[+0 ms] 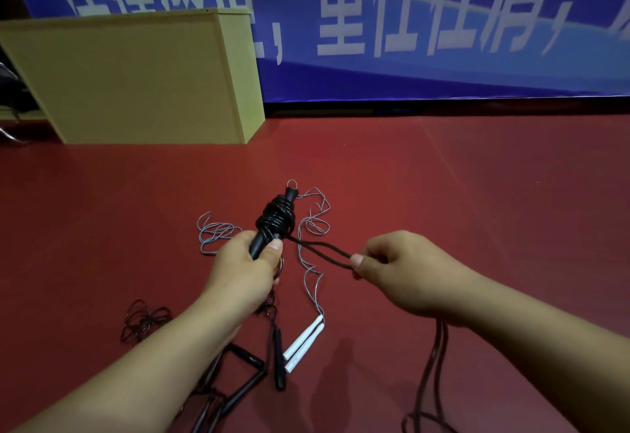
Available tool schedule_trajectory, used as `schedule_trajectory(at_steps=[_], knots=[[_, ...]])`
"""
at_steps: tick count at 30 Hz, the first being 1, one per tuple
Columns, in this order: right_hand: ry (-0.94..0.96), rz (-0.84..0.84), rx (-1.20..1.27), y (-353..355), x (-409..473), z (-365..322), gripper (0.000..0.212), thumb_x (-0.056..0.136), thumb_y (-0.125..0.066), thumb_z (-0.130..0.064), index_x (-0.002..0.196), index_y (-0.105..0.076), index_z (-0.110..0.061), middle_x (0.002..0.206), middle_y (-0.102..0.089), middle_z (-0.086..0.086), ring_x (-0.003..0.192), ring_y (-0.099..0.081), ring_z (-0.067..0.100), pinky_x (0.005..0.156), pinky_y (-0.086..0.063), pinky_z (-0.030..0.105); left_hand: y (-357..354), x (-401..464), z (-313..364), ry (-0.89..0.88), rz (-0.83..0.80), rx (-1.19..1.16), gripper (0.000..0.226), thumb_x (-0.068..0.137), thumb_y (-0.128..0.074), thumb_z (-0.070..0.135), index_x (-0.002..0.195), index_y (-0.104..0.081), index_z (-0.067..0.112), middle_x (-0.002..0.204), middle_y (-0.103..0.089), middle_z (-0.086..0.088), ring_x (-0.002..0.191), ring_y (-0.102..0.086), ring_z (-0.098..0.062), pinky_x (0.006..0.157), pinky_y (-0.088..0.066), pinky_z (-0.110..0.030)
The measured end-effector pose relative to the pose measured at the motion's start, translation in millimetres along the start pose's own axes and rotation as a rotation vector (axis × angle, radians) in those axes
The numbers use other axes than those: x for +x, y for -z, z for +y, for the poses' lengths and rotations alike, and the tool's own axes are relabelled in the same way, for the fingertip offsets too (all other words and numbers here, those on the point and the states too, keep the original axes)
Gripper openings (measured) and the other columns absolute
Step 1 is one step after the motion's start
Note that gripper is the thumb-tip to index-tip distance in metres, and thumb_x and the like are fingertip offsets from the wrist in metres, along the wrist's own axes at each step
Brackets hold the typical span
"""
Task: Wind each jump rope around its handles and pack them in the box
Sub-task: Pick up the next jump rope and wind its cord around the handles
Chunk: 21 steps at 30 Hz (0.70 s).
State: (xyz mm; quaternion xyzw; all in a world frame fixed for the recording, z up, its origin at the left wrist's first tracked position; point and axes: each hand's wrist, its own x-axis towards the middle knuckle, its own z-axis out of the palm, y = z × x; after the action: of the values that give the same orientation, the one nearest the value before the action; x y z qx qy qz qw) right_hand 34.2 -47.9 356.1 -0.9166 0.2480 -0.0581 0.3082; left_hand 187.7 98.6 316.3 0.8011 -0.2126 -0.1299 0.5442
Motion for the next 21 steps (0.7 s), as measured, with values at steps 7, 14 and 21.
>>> schedule_trajectory(at_steps=[7,14,21], knots=[[0.179,-0.168,-0.061,-2.1,-9.3,-9.1,0.031,0.097,-0.051,-0.040,0.086,-0.069,-0.018,0.055,-0.047,-0.005,0.049,-0.045,0.001,0.049,-0.035,0.015,2.8,-2.0,-8.8,-0.044,-0.131,0.250,0.010,0.095,-0.060,0.022,0.086,-0.061,0.019,0.063,-0.056,0.005,0.054,-0.052,-0.010,0.051,-0.040,-0.022],[0.237,-0.127,-0.073,-1.0,-8.9,-10.3,0.027,0.096,-0.055,-0.036,0.081,-0.066,-0.017,0.064,-0.055,-0.005,0.057,-0.046,0.005,0.055,-0.036,0.020,-0.6,-21.6,-4.8,-0.159,-0.574,0.691,0.004,0.094,-0.060,0.030,0.094,-0.056,0.028,0.072,-0.057,0.009,0.065,-0.052,-0.010,0.060,-0.040,-0.025],[0.126,-0.012,-0.036,8.2,-1.0,8.5,0.016,0.085,-0.072,-0.033,0.073,-0.066,-0.023,0.067,-0.064,-0.008,0.058,-0.053,-0.002,0.057,-0.042,0.014,-1.3,-36.2,10.2,-0.291,-0.801,0.754,0.014,0.095,-0.058,0.031,0.085,-0.049,0.034,0.074,-0.053,0.009,0.067,-0.049,-0.010,0.065,-0.042,-0.030]])
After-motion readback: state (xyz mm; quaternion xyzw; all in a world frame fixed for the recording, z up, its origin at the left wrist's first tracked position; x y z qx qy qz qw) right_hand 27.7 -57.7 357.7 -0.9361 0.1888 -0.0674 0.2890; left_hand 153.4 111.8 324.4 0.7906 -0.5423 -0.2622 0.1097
